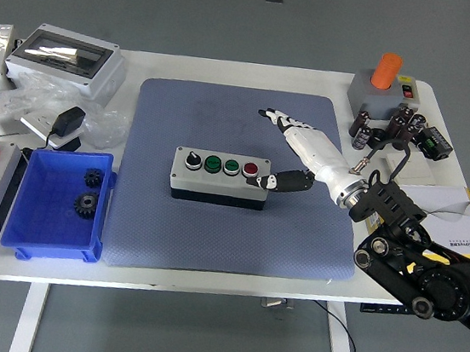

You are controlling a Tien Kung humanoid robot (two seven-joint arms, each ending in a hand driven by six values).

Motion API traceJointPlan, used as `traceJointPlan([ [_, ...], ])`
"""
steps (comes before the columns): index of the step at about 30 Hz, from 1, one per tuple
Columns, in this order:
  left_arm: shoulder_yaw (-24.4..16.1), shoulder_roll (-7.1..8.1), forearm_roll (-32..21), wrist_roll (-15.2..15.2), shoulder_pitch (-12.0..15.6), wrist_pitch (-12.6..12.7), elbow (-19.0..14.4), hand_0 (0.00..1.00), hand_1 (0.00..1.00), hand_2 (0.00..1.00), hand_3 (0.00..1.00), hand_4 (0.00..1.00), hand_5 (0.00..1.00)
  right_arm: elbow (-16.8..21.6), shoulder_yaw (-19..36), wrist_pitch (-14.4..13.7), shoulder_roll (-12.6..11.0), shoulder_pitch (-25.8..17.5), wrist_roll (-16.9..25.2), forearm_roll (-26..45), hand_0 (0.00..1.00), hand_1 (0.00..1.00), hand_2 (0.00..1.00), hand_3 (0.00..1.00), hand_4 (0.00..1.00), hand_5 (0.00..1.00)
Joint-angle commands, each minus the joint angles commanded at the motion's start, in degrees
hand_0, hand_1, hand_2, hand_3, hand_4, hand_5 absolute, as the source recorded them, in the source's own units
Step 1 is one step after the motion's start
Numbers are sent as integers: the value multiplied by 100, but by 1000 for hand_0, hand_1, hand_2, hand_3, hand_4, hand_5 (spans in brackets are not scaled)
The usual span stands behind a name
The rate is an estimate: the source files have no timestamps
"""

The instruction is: Pick up the button,place it on the desk,press the button,press the button

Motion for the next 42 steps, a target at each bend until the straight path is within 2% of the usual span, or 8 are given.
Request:
traceJointPlan([
  [5, -3, -1, 1, -13, -7, 4, 0, 730, 733, 617, 649, 579, 150, 757, 94, 548, -297, 21, -732, -772, 917, 943, 998, 998, 998, 588],
  [6, -6, 0, 4, -11, -5, 3, 0, 730, 733, 617, 648, 577, 149, 921, 120, 690, -355, 33, -886, -942, 746, 777, 769, 998, 920, 586],
  [11, -29, 14, 28, -9, 1, 4, 0, 730, 733, 617, 648, 577, 149, 1592, 136, 1319, -575, 132, -1496, -1562, 746, 777, 769, 998, 920, 586],
  [12, -32, 17, 33, -10, -1, 3, 0, 730, 734, 617, 646, 573, 149, 1708, 97, 1438, -597, 158, -1577, -1640, 533, 502, 419, 988, 581, 228],
  [17, -28, 21, 38, -19, -15, -1, 0, 730, 734, 617, 646, 573, 149, 1817, -139, 1727, -607, 241, -1729, -1763, 533, 502, 419, 988, 581, 228],
  [18, -30, 21, 42, -18, -16, -1, 0, 730, 733, 617, 645, 571, 151, 1799, -181, 1742, -597, 251, -1735, -1769, 419, 431, 280, 953, 353, 75],
  [24, -36, 28, 41, -18, -20, 2, 0, 730, 734, 617, 645, 569, 153, 1662, -349, 1756, -545, 297, -1740, -1748, 419, 455, 254, 890, 213, 2],
  [42, -17, 16, 14, -26, -29, 7, 0, 730, 734, 617, 643, 573, 166, 1536, -699, 1690, -606, 156, -1575, -1394, 405, 440, 248, 871, 163, 2],
])
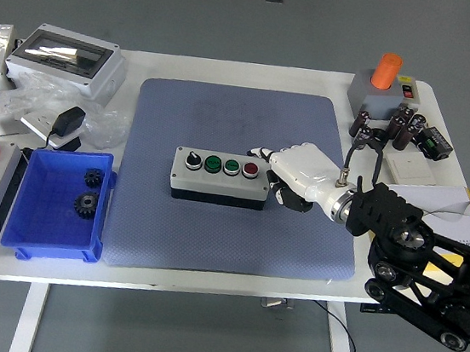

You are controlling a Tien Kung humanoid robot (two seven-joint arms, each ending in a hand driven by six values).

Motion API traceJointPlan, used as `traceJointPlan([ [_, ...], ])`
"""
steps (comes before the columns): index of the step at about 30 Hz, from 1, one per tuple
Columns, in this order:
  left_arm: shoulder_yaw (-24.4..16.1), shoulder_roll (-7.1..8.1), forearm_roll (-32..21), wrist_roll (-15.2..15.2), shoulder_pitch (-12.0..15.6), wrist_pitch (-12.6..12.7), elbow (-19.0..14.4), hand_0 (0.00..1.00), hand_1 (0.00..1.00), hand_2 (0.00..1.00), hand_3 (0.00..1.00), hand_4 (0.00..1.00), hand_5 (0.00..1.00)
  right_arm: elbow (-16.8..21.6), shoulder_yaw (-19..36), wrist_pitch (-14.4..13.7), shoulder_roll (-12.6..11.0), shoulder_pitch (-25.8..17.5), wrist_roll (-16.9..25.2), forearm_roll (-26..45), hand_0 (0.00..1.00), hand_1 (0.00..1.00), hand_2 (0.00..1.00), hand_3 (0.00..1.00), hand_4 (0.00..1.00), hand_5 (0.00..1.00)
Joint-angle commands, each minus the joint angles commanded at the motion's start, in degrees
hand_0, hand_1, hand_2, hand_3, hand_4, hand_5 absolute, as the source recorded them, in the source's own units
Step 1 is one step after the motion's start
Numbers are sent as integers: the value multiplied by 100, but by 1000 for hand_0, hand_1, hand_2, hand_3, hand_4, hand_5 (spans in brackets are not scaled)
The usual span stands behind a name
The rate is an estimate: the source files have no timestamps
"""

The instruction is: Pick up the button,place it on the desk,press the button,press the button

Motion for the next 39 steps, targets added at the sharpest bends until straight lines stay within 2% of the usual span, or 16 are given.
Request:
traceJointPlan([
  [14, 0, 18, -13, -2, -12, 5, 0, 731, 734, 617, 643, 574, 175, -317, -128, -23, 131, -14, 20, 142, 399, 435, 248, 859, 161, 2],
  [31, 15, 15, -33, -23, -3, -1, 0, 731, 734, 618, 643, 573, 182, -393, -88, -76, 123, -10, 81, 274, 384, 428, 247, 840, 161, 2],
  [39, 25, 19, -41, -27, 6, 2, 0, 731, 734, 618, 643, 573, 184, -396, -225, -12, 128, 1, 36, 207, 380, 428, 247, 837, 160, 2],
])
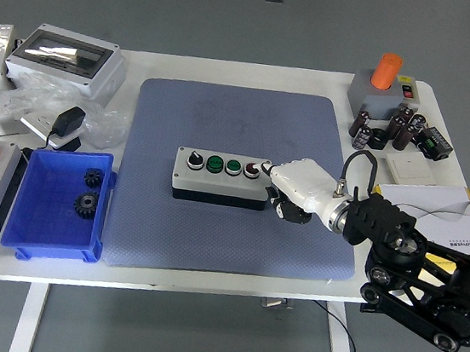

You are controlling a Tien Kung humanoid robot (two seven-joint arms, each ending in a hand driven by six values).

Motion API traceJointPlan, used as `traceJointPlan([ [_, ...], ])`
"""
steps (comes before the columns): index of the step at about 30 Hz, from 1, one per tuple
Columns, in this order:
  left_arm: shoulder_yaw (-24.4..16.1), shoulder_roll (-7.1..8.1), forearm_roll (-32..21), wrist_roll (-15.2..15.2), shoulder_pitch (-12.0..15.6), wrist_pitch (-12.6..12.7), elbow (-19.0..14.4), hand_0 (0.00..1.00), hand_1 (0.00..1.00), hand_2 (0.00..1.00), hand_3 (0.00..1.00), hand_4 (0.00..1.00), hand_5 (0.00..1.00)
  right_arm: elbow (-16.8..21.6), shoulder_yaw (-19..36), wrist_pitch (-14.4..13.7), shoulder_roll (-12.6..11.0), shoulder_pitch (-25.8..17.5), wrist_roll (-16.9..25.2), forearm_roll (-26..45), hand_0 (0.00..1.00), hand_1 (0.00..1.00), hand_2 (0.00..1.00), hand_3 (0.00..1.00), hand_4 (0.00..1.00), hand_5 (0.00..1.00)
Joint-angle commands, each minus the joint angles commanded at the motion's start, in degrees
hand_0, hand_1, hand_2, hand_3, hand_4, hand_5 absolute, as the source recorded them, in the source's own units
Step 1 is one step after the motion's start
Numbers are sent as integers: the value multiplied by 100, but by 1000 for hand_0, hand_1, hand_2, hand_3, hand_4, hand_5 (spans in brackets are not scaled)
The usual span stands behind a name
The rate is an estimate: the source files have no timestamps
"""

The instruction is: Pick up the button,place it on the desk,press the button,press the button

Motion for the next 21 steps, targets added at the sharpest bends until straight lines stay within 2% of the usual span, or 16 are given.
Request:
traceJointPlan([
  [5, 5, 4, -9, 2, 9, 5, 0, 731, 734, 619, 643, 573, 186, 21, -44, 0, -10, 3, 10, -37, 378, 425, 246, 832, 160, 2],
  [8, 13, 4, -18, 0, 12, 7, 0, 731, 734, 619, 643, 573, 186, 83, 125, -333, -29, -10, 269, 132, 378, 425, 246, 832, 160, 2],
  [14, 11, 3, -13, 6, 19, 8, 0, 730, 734, 618, 642, 573, 187, 331, 733, -1158, -102, -77, 983, 898, 380, 425, 246, 819, 159, 2],
  [15, 13, 3, -16, 5, 21, 9, 0, 731, 735, 619, 642, 574, 187, 360, 813, -1266, -114, -91, 1083, 1013, 357, 414, 247, 803, 255, 4],
  [16, 11, 3, -13, 8, 24, 8, 0, 731, 735, 619, 642, 574, 187, 385, 895, -1383, -124, -106, 1190, 1139, 357, 414, 247, 803, 255, 4],
  [18, 6, 4, -10, 10, 29, 8, 0, 731, 735, 619, 642, 574, 187, 406, 991, -1497, -130, -123, 1306, 1346, 357, 414, 247, 803, 255, 4],
  [20, 7, 6, -15, 11, 32, 9, 0, 731, 735, 619, 642, 574, 187, 393, 1027, -1424, -109, -121, 1277, 1389, 357, 414, 247, 803, 255, 4],
  [21, 1, 9, -11, 12, 31, 9, 0, 731, 735, 620, 643, 574, 189, 370, 1024, -1317, -76, -106, 1210, 1347, 342, 402, 323, 796, 618, 113],
])
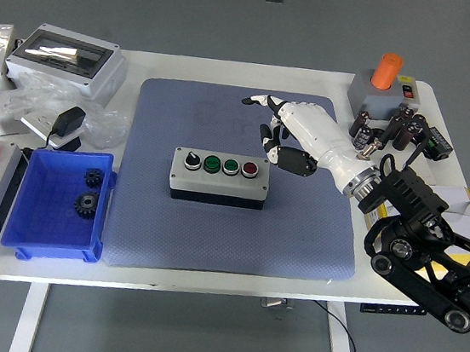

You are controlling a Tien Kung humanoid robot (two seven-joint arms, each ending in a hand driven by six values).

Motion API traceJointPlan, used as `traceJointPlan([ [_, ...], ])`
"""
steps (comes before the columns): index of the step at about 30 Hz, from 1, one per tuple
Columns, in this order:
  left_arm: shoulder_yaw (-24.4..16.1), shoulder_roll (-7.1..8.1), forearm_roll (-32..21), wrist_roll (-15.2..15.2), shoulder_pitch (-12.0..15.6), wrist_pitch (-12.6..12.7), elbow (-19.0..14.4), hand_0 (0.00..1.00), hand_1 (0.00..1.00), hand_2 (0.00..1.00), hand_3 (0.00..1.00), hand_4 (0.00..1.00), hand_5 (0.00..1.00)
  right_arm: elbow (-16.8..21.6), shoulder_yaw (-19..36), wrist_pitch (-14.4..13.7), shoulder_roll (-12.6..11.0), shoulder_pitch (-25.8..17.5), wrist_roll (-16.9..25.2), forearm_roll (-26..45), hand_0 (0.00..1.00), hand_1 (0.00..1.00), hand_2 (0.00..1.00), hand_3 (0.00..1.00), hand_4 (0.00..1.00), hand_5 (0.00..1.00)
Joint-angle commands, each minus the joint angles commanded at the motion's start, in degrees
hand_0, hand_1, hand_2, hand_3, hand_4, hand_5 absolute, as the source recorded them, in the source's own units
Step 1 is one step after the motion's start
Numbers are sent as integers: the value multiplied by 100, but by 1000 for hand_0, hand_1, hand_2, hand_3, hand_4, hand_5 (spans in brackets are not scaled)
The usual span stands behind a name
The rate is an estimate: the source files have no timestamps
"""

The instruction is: Pick up the button,place it on the desk,press the button,press the button

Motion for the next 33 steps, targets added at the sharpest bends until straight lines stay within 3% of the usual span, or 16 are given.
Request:
traceJointPlan([
  [5, -1, 10, 2, 2, -12, 4, 0, 731, 735, 620, 643, 574, 189, -121, -11, 375, 213, 94, -271, -260, 342, 402, 323, 796, 618, 113],
  [6, 2, 11, 0, 4, -15, 7, 0, 731, 735, 620, 643, 575, 190, -146, 6, 406, 274, 110, -312, -324, 528, 659, 680, 900, 913, 377],
  [11, 30, 10, -26, 35, -24, 34, 0, 731, 735, 620, 643, 575, 190, -181, 102, 405, 518, 140, -411, -593, 528, 659, 680, 900, 913, 377],
  [12, 33, 11, -29, 39, -25, 38, 0, 731, 735, 620, 643, 574, 189, -182, 105, 403, 541, 142, -421, -622, 927, 989, 998, 998, 998, 481],
  [17, 28, 19, -38, 46, -38, 51, 0, 731, 735, 620, 643, 574, 189, -232, 15, 462, 658, 167, -557, -878, 927, 989, 998, 998, 998, 481],
  [18, 27, 20, -37, 47, -40, 50, 0, 731, 735, 620, 643, 575, 189, -258, -29, 502, 684, 182, -607, -935, 998, 998, 998, 998, 998, 489],
  [25, -9, 29, -1, 60, -45, 49, 0, 731, 734, 620, 643, 577, 189, -464, -291, 830, 801, 301, -941, -1255, 998, 998, 998, 998, 998, 491],
  [33, -24, 42, -1, 53, -58, 45, 0, 731, 734, 618, 643, 577, 191, -1064, -660, 1194, 940, 507, -1187, -1363, 998, 998, 998, 998, 998, 491],
])
